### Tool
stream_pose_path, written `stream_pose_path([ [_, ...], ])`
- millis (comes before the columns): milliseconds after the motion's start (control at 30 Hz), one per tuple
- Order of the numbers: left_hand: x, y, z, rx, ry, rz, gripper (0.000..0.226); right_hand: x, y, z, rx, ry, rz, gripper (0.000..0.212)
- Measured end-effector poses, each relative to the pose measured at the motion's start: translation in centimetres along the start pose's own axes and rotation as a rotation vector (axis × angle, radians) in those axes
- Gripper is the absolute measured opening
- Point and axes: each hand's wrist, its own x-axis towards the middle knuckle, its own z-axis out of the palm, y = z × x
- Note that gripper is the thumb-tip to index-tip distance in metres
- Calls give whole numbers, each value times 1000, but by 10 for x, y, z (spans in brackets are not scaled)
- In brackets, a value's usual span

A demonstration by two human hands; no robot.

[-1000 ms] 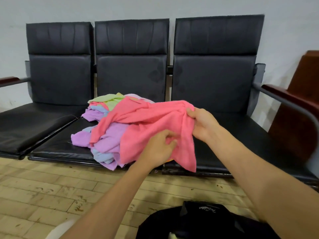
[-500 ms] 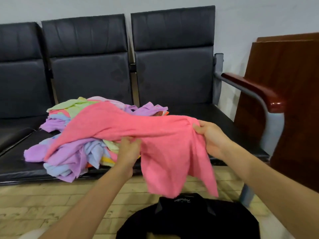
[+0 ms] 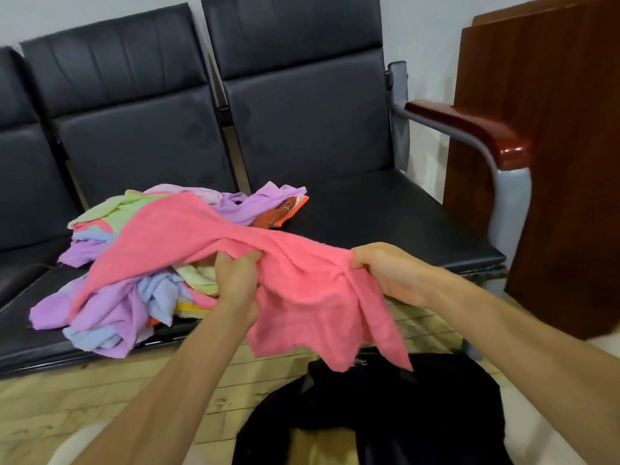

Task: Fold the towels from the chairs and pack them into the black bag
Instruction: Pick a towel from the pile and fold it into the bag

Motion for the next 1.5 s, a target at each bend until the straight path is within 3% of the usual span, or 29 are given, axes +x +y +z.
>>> stream_pose_path([
  [133, -10, 5, -3, 45, -232, -187, 39, 4, 8, -4, -259, -40, 7, 55],
  [200, -15, 9, -7, 77, -350, -251, 38, 5, 11, 0, -273, -73, 23, 62],
  [300, -15, 13, -14, 160, -424, -213, 41, 7, 15, 17, -103, -79, 5, 40],
  [367, -20, 19, -16, 169, -484, -209, 31, 10, 16, 30, 52, -62, 25, 36],
  [433, -22, 23, -18, 182, -542, -220, 26, 14, 18, 36, 193, -34, 94, 49],
  [533, -25, 31, -21, 184, -646, -234, 30, 14, 18, 42, 220, -142, 172, 68],
  [667, -26, 37, -25, 297, -632, -161, 29, 9, 17, 46, 230, -230, 161, 54],
  [867, -28, 40, -22, 372, -584, -125, 31, 1, 16, 45, 372, -243, 253, 60],
  [1067, -20, 32, -24, 358, -421, -95, 9, -10, 11, 41, 304, -226, 282, 49],
  [1133, -17, 31, -24, 344, -330, -133, 15, -12, 8, 40, 285, -222, 211, 41],
  [1233, -15, 31, -24, 219, -261, -245, 41, -12, -2, 36, 463, -146, 73, 27],
  [1367, -16, 31, -22, 58, -375, -318, 26, -12, -19, 24, 644, 26, -70, 26],
  [1500, -18, 32, -18, -51, -483, -327, 16, -17, -33, 9, 585, 179, -247, 28],
])
